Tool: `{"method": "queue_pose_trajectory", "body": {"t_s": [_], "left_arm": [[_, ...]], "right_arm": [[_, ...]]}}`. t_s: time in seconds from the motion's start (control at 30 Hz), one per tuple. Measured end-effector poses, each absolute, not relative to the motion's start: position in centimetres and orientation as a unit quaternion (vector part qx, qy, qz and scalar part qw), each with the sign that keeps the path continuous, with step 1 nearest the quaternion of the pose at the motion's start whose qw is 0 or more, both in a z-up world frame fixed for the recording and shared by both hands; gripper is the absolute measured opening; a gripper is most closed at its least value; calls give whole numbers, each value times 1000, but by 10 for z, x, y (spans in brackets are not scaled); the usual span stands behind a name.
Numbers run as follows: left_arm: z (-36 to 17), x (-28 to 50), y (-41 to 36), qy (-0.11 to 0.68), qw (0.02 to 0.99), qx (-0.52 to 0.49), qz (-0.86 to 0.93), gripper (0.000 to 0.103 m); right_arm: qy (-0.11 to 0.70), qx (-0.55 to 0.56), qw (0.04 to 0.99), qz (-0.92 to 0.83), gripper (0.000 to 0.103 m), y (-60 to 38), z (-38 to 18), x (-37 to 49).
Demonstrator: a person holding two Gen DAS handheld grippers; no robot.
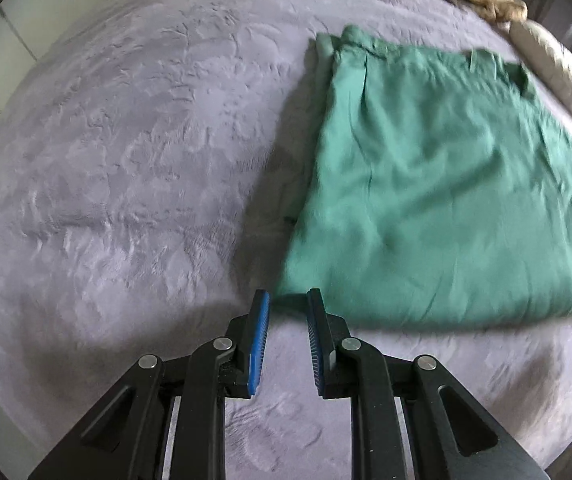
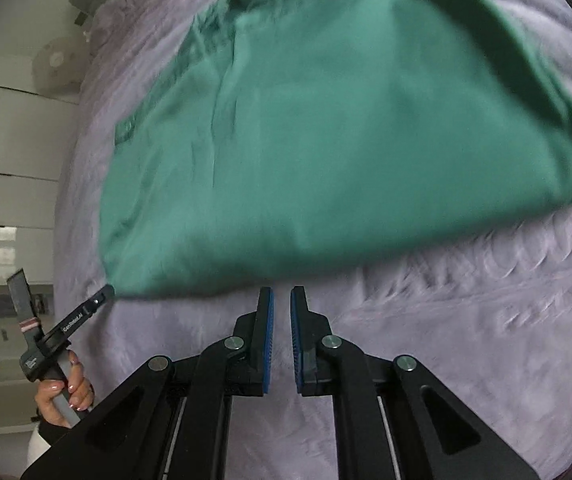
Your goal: Fold large clothes
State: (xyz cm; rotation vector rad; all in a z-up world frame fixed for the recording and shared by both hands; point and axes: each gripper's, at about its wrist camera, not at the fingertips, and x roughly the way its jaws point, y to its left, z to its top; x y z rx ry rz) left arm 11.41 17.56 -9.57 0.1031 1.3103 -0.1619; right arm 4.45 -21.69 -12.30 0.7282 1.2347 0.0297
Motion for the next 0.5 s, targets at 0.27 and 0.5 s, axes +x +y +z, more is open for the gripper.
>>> {"method": "queue_pose_trajectory", "body": {"t_s": [0.27,0.5], "left_arm": [[-96,105,177,609,788,67,-64,21],[-93,105,189,602,795,34,-62,102]], "right_arm": [[583,317,748,3,66,-191,-128,40],[587,312,747,-1,72,-186,-125,38]]}}
